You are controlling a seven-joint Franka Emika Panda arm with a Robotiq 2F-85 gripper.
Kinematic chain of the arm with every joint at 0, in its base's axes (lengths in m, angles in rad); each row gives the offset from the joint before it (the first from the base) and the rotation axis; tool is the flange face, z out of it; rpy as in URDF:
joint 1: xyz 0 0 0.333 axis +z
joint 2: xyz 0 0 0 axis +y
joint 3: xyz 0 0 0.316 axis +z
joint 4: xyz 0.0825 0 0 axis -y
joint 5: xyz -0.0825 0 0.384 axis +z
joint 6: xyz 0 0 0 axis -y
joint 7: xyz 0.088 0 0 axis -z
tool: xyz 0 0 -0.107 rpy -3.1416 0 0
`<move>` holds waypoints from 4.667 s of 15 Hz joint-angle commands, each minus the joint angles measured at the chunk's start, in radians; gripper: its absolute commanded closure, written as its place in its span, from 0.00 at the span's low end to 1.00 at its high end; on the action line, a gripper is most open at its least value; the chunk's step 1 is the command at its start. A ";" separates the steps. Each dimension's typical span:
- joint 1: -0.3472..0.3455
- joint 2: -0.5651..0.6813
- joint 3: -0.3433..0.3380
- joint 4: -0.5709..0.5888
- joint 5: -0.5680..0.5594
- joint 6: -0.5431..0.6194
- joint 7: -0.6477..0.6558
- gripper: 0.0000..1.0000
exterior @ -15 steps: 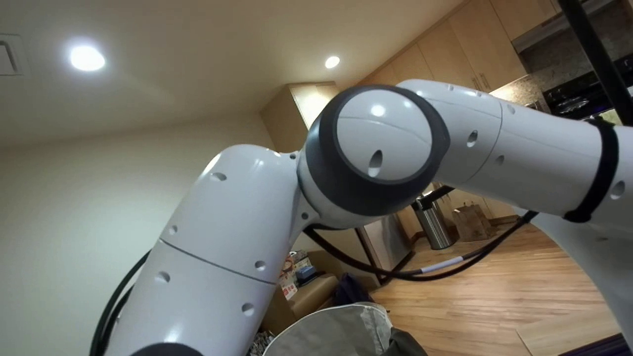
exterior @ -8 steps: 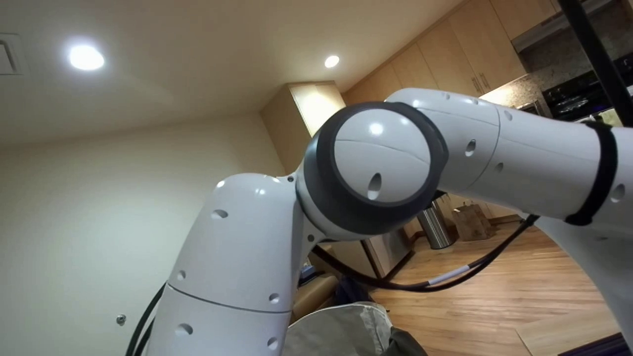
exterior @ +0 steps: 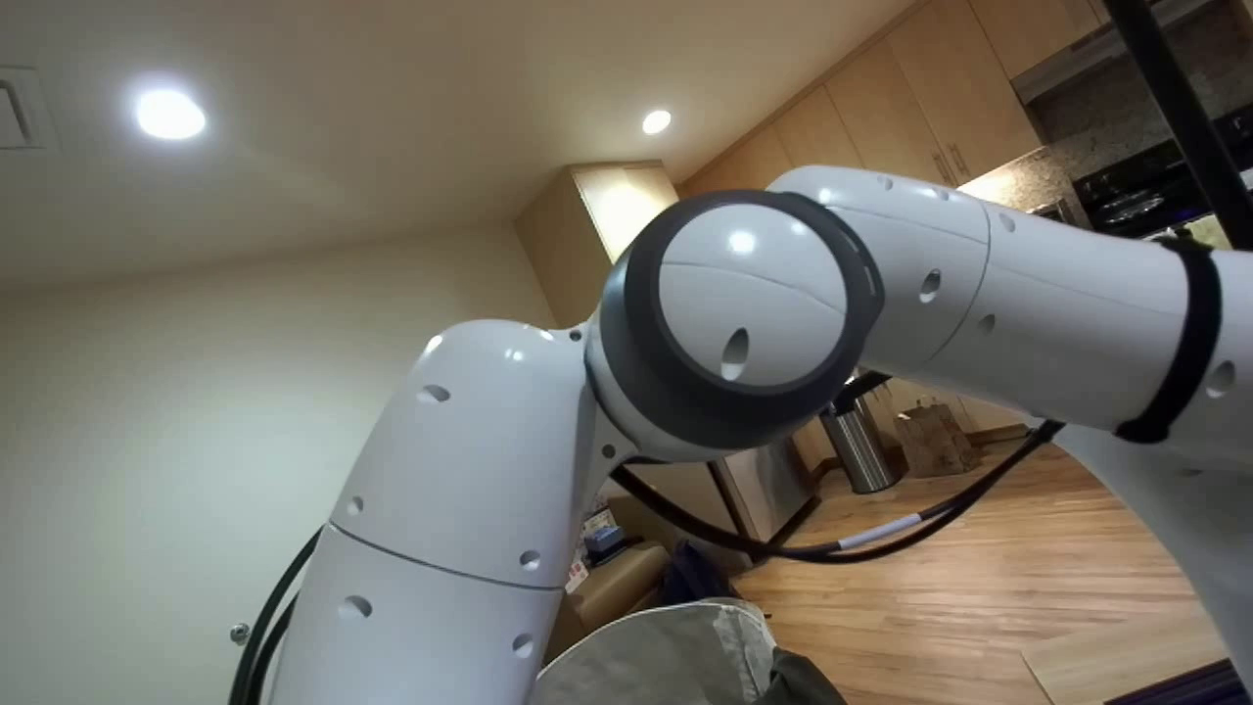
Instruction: Take the clothes from the bag and put them on the couch
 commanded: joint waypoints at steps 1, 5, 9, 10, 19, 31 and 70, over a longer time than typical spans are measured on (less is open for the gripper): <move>-0.023 -0.044 0.026 -0.008 -0.011 -0.011 0.024 0.00; -0.021 -0.111 0.013 -0.033 -0.013 -0.027 0.058 0.00; -0.023 -0.246 -0.001 -0.102 0.012 -0.180 0.148 0.00; -0.027 -0.283 0.000 -0.120 0.017 -0.229 0.169 0.00; -0.035 -0.476 0.003 -0.162 -0.010 -0.622 0.252 0.00; -0.130 -0.468 -0.004 -0.203 -0.141 -0.838 -0.070 0.00; -0.238 0.033 -0.216 -0.105 -1.306 -0.772 0.280 0.00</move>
